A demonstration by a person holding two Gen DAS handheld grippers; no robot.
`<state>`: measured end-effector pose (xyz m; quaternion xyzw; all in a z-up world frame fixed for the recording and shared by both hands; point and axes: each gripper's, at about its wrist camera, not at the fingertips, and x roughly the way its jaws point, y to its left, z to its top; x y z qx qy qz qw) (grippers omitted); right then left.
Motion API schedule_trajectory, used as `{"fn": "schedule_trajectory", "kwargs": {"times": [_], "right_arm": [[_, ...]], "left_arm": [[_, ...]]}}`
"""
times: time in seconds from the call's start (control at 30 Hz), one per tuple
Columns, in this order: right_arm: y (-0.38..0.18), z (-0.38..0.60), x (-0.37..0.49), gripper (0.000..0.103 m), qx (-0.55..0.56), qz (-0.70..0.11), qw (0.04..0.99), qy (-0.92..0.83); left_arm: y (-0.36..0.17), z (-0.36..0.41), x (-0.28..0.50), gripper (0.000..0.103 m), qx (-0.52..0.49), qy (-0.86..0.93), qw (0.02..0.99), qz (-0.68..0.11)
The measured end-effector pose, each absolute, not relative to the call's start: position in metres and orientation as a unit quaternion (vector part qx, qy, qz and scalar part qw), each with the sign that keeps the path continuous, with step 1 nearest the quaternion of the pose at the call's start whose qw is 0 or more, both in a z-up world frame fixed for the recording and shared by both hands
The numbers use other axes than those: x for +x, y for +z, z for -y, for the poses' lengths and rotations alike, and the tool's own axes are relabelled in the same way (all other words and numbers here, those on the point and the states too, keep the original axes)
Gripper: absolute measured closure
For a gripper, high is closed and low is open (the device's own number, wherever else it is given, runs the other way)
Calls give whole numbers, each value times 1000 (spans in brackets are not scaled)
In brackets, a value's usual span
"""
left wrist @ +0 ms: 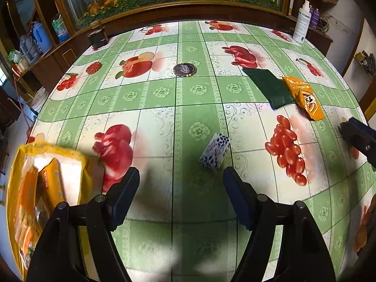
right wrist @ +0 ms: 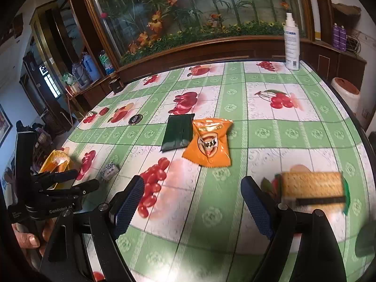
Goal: Organize snacks
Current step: 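Move both tools back over the remaining snacks, then grasp the last black-and-white packet with the left tool while the right tool grasps the orange chip bag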
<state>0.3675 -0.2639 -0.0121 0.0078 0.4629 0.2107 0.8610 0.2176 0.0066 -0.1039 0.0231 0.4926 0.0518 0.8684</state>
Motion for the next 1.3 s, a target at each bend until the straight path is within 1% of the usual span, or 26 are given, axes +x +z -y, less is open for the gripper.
{"fn": "schedule_trajectory", "kwargs": {"times": [0.13,0.37,0.43,0.47,0.5,0.53,0.57,0.6,0.63,0.7,0.73,0.87,0.9,1.13,1.3], "right_arm": [[-25,252,390,17,-6,-473,857,204],[-48,232,423,19,-51,-492,849,186],[-56,228,430,20,-63,-501,844,182],[-60,227,433,27,-64,-504,842,182],[-63,227,435,30,-62,-507,841,181],[-62,227,435,34,-65,-502,844,178],[-62,228,437,42,-63,-501,844,179],[-62,229,438,42,-61,-500,845,179],[-62,230,439,43,-57,-501,845,181],[-61,230,438,46,-59,-499,846,181],[-60,231,436,48,-60,-497,847,181],[-52,234,428,59,-50,-490,851,182],[-49,237,424,60,-42,-489,851,186],[-23,255,391,61,27,-470,855,215],[2,258,363,61,45,-452,860,232]], "left_arm": [[-112,-3,231,30,32,45,867,-494],[-115,-4,240,30,19,18,881,-472],[-116,-6,242,33,10,7,883,-469],[-116,-7,242,39,4,-1,884,-467],[-116,-8,243,45,-3,-9,885,-465],[-116,-9,242,48,-5,-11,886,-463],[-115,-8,242,56,-3,-11,888,-460],[-114,-7,243,67,-4,-15,888,-459],[-114,-7,242,72,-3,-17,889,-457],[-113,-4,242,86,2,-21,890,-456],[-113,-3,240,87,5,-22,890,-456],[-113,-5,233,87,1,-24,889,-458],[-112,-6,230,87,-4,-24,888,-459],[-100,-11,200,87,-19,-13,888,-460],[-83,-12,171,87,-19,-5,892,-451]]}}
